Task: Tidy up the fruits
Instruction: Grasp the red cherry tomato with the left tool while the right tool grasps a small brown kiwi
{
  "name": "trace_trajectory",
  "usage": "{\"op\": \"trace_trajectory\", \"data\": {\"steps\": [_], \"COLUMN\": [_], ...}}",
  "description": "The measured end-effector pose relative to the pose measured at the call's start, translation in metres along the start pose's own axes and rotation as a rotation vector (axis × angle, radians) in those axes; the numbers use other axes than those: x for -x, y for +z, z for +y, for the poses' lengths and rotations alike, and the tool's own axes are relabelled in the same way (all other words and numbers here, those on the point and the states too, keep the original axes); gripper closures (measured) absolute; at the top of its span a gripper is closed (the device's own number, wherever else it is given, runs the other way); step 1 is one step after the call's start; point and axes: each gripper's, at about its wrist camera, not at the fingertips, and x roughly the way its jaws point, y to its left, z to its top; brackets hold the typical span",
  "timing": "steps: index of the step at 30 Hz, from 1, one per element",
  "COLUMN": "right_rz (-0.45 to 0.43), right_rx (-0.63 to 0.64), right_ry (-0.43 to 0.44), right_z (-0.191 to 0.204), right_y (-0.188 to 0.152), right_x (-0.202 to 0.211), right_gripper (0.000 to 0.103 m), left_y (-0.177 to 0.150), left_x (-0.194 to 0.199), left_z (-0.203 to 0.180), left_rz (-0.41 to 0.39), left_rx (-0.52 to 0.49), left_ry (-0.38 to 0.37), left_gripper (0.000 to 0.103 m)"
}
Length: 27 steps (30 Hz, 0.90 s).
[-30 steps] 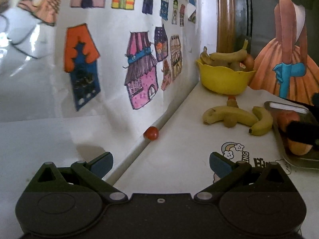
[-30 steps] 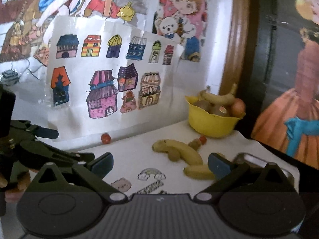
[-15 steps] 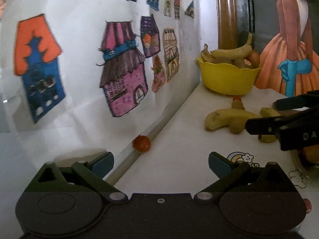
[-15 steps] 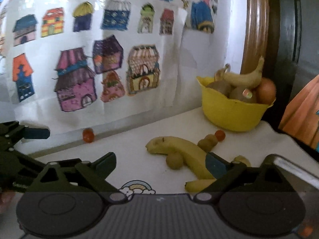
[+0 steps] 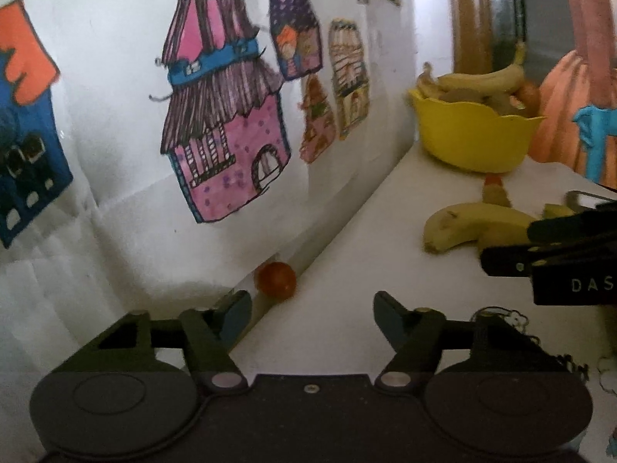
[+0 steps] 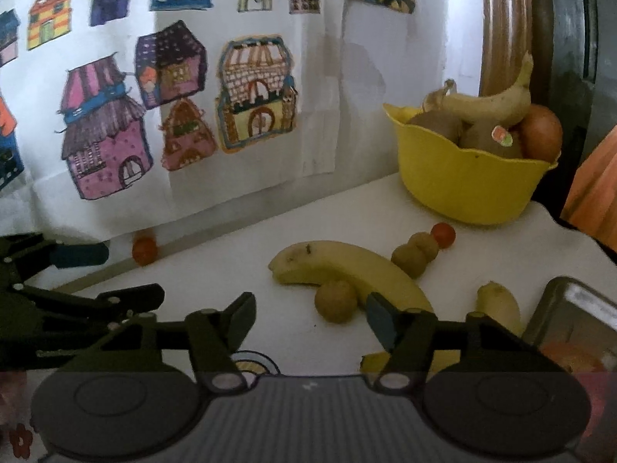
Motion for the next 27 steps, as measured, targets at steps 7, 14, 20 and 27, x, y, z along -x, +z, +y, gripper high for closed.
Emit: {"op": "trace_trajectory", "data": {"steps": [7,14,20,27], "right_rz": [0.038,0.057,0.050,0.040], "right_rx": [-0.074,-0.111,-0.135,-0.137], "right_ry": [-0.019,-0.020,-0.057,-0.033], "right_z": [-0.007,-0.003,-0.002,0.002], "right_y": [0.003,0.003,0.001,-0.004], "right_x": [-0.014,-0.027,-0.034,-0.028], "right_gripper": [0.041,0.046,0.069,0.071], "left_y": [0.002,0.005,0.007,0.007], "left_x": [-0.016,-0.022,-0.023,-0.018], "left_z": [0.003,0.004,0.007,0.015], "left_rz": [0.038,0.049,0.034,0.014], "left_rx": [0.055,0.078,0.113,0.148], "left_ry": [0.019,0.037,0.052,0.045], "left_gripper": [0.039,0.039,0.060,0.085]}}
